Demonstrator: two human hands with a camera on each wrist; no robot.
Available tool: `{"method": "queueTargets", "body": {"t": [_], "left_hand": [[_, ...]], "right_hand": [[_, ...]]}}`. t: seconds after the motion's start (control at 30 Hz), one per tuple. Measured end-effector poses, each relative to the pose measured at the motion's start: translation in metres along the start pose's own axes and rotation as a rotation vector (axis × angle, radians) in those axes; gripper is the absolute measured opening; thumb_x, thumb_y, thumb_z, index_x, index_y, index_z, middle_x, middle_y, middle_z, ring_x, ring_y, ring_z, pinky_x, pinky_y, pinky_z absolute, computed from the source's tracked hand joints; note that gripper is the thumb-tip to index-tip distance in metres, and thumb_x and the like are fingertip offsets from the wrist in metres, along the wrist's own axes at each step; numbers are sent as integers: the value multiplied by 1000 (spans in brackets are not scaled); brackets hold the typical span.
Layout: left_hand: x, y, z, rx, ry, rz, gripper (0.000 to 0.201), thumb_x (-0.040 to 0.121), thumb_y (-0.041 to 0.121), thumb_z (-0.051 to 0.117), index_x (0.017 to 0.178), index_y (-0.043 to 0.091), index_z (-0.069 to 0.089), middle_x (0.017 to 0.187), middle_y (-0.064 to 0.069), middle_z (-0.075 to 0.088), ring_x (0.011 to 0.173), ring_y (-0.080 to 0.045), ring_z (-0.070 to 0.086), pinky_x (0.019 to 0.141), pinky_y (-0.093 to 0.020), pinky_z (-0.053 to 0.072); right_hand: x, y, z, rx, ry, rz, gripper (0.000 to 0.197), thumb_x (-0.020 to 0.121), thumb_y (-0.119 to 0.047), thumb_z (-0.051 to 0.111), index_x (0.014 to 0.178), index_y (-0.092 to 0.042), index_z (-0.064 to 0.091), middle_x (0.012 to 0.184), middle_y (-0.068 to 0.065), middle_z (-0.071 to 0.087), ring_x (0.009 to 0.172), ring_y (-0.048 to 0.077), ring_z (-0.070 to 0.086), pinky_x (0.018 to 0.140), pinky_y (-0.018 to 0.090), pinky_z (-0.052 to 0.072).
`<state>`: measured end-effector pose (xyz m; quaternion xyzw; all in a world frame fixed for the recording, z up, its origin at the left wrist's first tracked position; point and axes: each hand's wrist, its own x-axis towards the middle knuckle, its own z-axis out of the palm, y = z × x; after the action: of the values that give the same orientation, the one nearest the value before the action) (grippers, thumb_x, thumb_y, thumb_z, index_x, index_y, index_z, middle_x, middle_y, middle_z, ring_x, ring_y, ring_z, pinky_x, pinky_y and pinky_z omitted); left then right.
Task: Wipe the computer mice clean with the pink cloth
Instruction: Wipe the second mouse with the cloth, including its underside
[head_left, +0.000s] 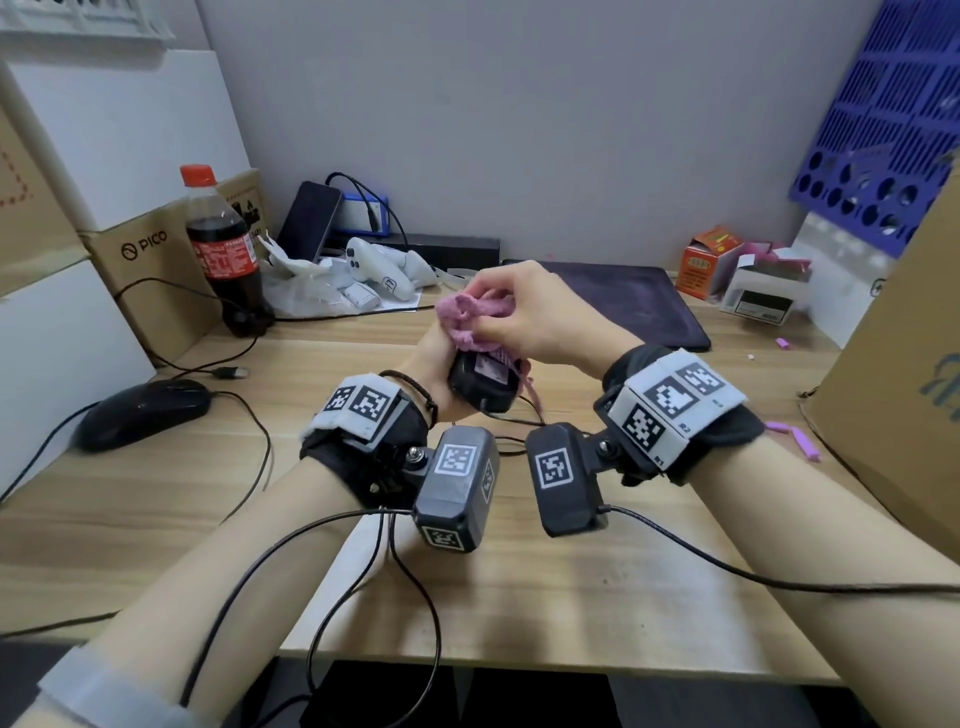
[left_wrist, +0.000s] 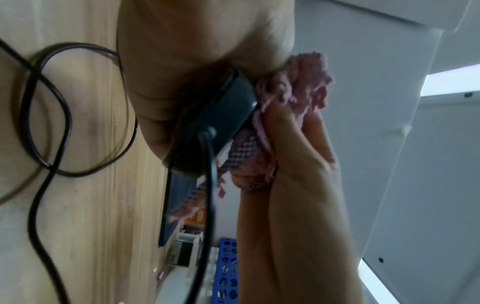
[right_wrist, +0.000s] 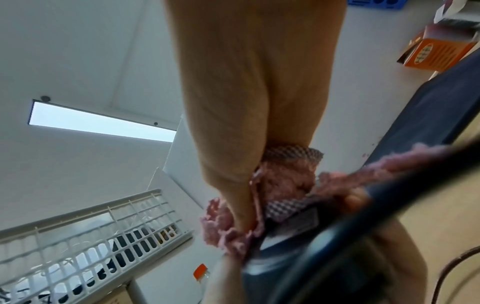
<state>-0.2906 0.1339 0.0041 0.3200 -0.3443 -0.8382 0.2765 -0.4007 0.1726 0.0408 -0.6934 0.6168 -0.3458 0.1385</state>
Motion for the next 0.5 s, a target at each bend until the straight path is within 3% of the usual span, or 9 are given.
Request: {"method": "queueTargets", "body": {"t": [0.1, 0.17, 0.23, 0.33, 0.5], "left_hand": [[-5, 1, 5, 121, -73, 15, 40, 95, 39, 46, 78, 6, 61, 67, -9, 59, 54, -19, 59, 53, -23, 49], [-5, -1, 6, 129, -85, -5, 44, 99, 41, 40, 81, 5, 58, 69, -10, 59, 53, -21, 59, 48, -22, 50], [-7, -4, 6, 157, -133, -30, 45, 99, 42, 38, 87, 4, 58, 70, -13, 61, 51, -22, 59, 48, -23, 50], [-9, 3, 7, 180, -138, -3, 45, 98, 43, 36, 92, 3, 56, 65, -12, 63, 50, -22, 58, 52, -24, 49], [-4, 13, 4, 103, -39, 54, 50, 93, 54, 43, 84, 6, 56, 71, -10, 59, 56, -23, 56, 63, -29, 47]], "right_hand": [[2, 14, -4, 17, 131, 93, 9, 86, -23, 69, 95, -21, 70, 83, -3, 68, 73, 8, 59, 55, 6, 42], [3, 21, -5, 33, 178, 150, 10, 87, -24, 69, 96, -20, 70, 87, 0, 71, 79, 15, 63, 66, 18, 50], [-2, 29, -8, 38, 167, 197, 5, 89, -22, 67, 92, -19, 69, 87, 5, 72, 74, 19, 68, 65, 28, 57], [-19, 48, -12, 81, 65, 294, 3, 89, -15, 68, 90, -17, 66, 80, 9, 70, 54, 14, 65, 47, 19, 51], [-28, 49, -19, 236, 192, 296, 11, 87, -27, 72, 92, -19, 66, 85, 7, 69, 56, 10, 65, 46, 19, 48]]}}
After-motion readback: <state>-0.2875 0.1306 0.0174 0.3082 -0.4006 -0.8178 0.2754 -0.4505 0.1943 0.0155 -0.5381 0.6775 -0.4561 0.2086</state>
